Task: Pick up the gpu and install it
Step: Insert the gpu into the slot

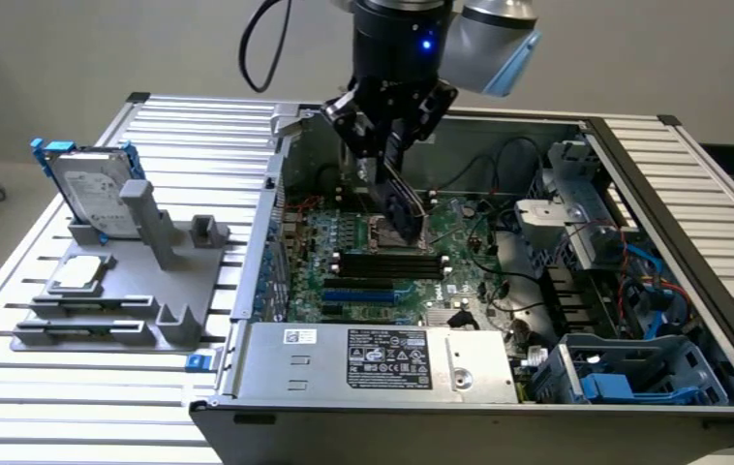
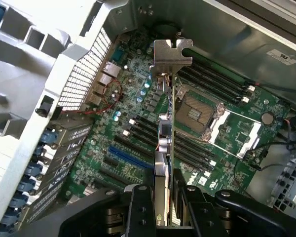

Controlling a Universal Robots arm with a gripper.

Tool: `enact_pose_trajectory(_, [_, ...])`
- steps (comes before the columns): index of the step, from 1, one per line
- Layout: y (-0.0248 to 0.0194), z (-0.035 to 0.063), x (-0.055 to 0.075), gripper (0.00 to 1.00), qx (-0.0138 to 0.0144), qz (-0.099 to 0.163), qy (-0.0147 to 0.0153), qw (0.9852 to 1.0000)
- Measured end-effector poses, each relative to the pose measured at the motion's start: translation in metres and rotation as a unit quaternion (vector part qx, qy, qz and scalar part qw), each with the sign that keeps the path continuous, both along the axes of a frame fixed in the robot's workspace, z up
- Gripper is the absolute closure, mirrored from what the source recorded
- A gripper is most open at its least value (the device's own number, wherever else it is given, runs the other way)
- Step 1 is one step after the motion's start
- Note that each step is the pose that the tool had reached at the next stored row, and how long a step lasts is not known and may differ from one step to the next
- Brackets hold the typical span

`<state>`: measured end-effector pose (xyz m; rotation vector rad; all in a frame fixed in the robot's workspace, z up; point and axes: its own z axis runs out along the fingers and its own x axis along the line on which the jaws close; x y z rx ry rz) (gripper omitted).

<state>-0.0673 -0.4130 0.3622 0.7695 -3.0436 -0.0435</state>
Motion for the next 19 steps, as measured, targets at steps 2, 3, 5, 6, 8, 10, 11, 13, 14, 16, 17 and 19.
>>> enact_pose_trajectory(2, [0.0000, -0.0003, 0.0000, 0.73, 0.0000, 0.018, 0.0000, 0.9998])
enact_pose_trajectory(3, [0.0000, -0.0004, 0.0000, 0.73, 0.0000, 0.028, 0.0000, 0.9996])
enact_pose_trajectory(5, [0.0000, -0.0007, 0.0000, 0.73, 0.0000, 0.046, 0.0000, 0.9990])
enact_pose_trajectory(6, [0.0000, -0.0008, 0.0000, 0.73, 0.0000, 0.055, 0.0000, 0.9985])
enact_pose_trajectory(8, [0.0000, -0.0010, 0.0000, 0.73, 0.0000, 0.073, 0.0000, 0.9974])
enact_pose_trajectory(10, [0.0000, -0.0013, 0.0000, 0.73, 0.0000, 0.091, 0.0000, 0.9959])
enact_pose_trajectory(11, [0.0000, -0.0014, 0.0000, 0.73, 0.0000, 0.100, 0.0000, 0.9950])
enact_pose_trajectory(13, [0.0000, -0.0017, 0.0000, 0.73, 0.0000, 0.118, 0.0000, 0.9930])
enact_pose_trajectory(14, [0.0000, -0.0018, 0.0000, 0.73, 0.0000, 0.127, 0.0000, 0.9918])
enact_pose_trajectory(16, [0.0000, -0.0019, 0.0000, 0.73, 0.0000, 0.145, 0.0000, 0.9894])
enact_pose_trajectory(17, [0.0000, -0.0020, 0.0000, 0.73, 0.0000, 0.154, 0.0000, 0.9880])
enact_pose_trajectory(19, [0.0000, -0.0020, 0.0000, 0.73, 0.0001, 0.172, 0.0000, 0.9851])
